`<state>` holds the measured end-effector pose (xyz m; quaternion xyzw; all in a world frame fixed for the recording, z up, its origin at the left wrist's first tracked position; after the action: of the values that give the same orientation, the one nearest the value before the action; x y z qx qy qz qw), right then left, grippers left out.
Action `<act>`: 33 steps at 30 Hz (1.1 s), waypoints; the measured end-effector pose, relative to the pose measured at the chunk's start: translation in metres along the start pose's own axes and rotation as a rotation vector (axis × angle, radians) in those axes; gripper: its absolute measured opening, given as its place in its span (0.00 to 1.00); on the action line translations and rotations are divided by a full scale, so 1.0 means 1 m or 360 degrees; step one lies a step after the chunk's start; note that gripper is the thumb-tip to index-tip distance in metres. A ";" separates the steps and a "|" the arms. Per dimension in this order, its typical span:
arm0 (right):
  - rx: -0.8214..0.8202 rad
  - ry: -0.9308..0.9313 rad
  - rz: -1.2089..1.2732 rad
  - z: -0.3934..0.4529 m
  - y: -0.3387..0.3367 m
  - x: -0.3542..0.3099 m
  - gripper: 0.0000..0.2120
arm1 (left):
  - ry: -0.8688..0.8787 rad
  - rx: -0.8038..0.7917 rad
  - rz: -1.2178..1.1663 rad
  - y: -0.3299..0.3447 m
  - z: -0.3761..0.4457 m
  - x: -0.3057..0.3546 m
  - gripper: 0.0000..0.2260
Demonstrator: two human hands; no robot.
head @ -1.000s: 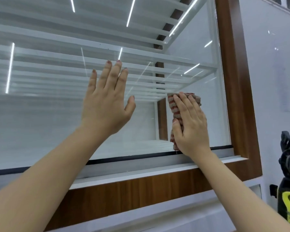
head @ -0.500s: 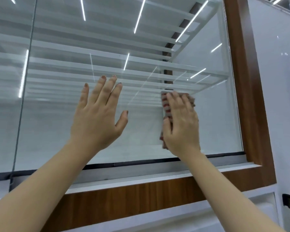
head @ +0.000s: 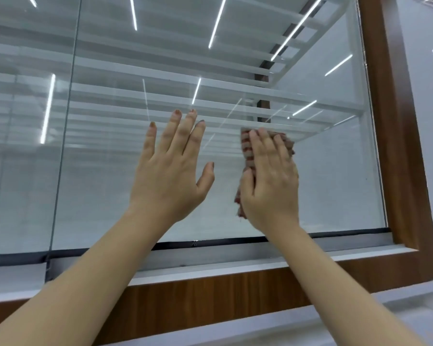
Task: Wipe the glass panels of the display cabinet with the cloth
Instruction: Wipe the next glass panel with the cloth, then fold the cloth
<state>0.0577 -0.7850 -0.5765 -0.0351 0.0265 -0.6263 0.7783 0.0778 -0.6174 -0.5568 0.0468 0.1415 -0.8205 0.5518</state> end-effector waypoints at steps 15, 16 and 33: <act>-0.0070 -0.0280 0.0100 -0.005 -0.007 0.005 0.26 | 0.0059 0.0049 -0.0165 0.000 -0.001 -0.002 0.28; -0.0112 -0.0389 0.0102 -0.006 -0.005 -0.002 0.26 | 0.0045 0.0079 -0.0269 -0.002 -0.001 -0.003 0.27; 0.0011 -0.1106 0.0252 -0.022 -0.004 0.001 0.16 | 0.0558 0.0013 -0.0909 -0.009 -0.022 0.010 0.14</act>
<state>0.0518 -0.7879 -0.5983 -0.2412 -0.2394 -0.5148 0.7871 0.0636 -0.6167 -0.5787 0.1479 0.2385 -0.9220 0.2668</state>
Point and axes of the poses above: each hand's wrist, its own z-axis towards the middle knuckle, its own y-axis out of the palm, x = y × z, the point moved 1 cm from there along z, towards the middle knuckle, and after that the axes turned 6 degrees about -x, right-handed, at the moved point
